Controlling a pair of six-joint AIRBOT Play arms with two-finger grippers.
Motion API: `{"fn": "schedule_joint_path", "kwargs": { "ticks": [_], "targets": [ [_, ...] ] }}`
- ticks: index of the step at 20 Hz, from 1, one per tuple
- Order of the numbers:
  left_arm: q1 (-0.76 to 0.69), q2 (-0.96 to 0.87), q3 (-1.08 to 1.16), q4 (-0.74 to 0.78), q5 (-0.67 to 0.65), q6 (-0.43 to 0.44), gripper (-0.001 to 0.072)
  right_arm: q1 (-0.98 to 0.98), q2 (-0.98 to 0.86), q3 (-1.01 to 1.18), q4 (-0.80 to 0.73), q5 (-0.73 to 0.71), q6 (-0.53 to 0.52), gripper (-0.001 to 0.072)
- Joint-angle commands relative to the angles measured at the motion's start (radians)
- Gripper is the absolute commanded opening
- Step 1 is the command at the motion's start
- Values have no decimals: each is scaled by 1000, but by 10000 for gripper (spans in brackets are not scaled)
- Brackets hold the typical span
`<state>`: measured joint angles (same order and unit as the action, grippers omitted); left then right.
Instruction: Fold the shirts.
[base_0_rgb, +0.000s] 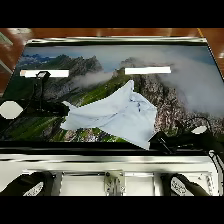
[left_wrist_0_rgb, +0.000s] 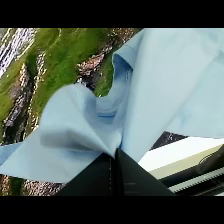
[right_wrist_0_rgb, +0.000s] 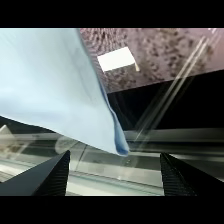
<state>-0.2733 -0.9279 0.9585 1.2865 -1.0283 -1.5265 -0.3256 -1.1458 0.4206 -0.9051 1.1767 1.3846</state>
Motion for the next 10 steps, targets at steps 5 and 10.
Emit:
{"fn": "schedule_joint_path", "kwargs": {
  "ticks": [5,10],
  "targets": [
    [1,0,1,1,0,0,38,214,-80,-17,187,-210,-14,546],
    [1,1,25,51,-6,0,39,223,-32,108,279,-153,-200,59]
  ]
}}
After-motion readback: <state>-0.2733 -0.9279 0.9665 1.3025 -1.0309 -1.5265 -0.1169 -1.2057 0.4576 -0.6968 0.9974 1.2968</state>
